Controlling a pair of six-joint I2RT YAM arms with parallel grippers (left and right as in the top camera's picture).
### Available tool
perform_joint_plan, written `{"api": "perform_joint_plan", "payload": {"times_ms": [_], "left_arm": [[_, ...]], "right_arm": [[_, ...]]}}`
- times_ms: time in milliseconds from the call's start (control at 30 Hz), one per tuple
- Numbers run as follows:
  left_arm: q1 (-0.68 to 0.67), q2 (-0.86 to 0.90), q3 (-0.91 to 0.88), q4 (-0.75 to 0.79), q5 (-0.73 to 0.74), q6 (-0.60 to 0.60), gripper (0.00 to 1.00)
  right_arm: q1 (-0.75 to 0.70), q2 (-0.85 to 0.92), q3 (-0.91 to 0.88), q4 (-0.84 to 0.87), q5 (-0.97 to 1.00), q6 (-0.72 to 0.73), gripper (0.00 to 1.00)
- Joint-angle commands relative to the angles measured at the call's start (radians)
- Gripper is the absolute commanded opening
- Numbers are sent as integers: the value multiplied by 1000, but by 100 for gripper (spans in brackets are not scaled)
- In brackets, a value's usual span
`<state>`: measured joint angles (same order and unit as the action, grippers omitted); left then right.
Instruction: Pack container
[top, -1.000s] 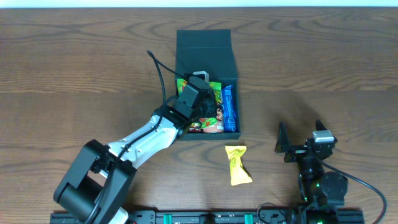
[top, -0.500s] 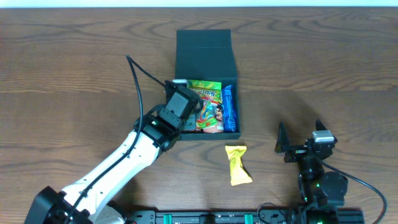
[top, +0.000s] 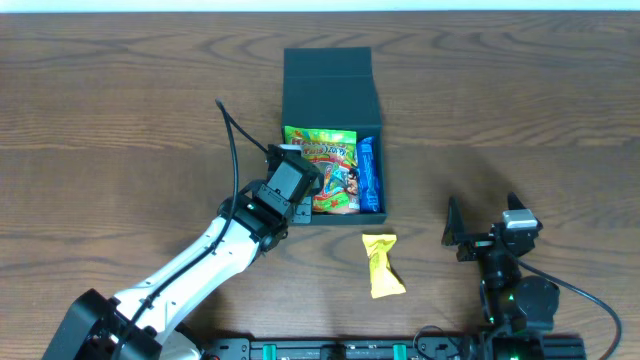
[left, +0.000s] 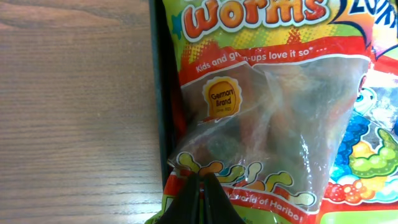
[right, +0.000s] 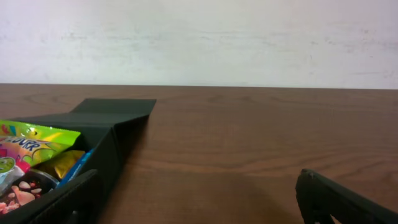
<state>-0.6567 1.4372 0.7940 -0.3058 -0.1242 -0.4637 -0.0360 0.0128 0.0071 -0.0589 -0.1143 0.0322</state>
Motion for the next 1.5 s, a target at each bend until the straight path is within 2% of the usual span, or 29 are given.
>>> {"api": "perform_joint_plan", "payload": {"times_ms": [0,100,200,467,567,667,733,833,1033,1200,1367,1433,1467], "left_arm": [[-6,14,-28,11,103,-5,6],[-9,14,-28,47,213,-39,6],[-39,14,-28,50,196,-93,6],[-77,14,-28,77,182,-145,5],[-77,14,-28,76,200,-108,6],[-77,-5,-16,61,185,33,6],[-77,-34,19,-10,130,56,5],[-80,-55,83,-105,132,117,6],[-82,-116,227,-331,89,121,6],[-82,-360,248,-411,-58,166,6],[-81,-642,248,-650,-195,207,6],[-81,-714,248,-711,-235,214,11],[-81,-745,248,-731,-254,212,20]], "right_arm": [[-15,-2,-2,-5,3,-11,99],[-15,-2,-2,-5,3,-11,99],[-15,-2,-2,-5,3,-11,99],[-15,-2,-2,-5,3,-11,99],[-15,-2,-2,-5,3,-11,99],[-15,-2,-2,-5,3,-11,99],[-15,-2,-2,-5,3,-11,99],[-15,-2,-2,-5,3,-11,99],[-15,-2,-2,-5,3,-11,99],[-15,-2,-2,-5,3,-11,99],[-15,-2,-2,-5,3,-11,99],[-15,-2,-2,-5,3,-11,99],[-15,-2,-2,-5,3,-11,99]]}}
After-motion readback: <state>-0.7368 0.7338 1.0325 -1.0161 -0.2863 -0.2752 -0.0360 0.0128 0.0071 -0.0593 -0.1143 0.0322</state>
